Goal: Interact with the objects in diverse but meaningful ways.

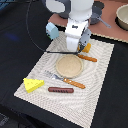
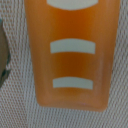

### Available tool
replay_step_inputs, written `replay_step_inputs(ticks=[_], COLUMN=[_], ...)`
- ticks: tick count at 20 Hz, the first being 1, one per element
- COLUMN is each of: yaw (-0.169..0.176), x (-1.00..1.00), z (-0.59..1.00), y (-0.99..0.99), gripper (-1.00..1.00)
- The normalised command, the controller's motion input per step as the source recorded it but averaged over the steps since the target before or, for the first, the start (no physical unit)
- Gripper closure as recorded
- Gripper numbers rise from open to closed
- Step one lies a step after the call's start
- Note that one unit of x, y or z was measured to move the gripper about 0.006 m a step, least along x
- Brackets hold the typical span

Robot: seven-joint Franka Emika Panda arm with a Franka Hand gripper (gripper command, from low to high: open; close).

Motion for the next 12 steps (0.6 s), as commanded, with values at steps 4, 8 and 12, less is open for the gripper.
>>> replay_step_inputs(ticks=[4,8,12], yaw=[0.000,0.000,-0.003], x=[0.19,0.25,0.31], z=[0.00,0.00,0.00], y=[0.34,0.32,0.34], gripper=[1.00,1.00,1.00])
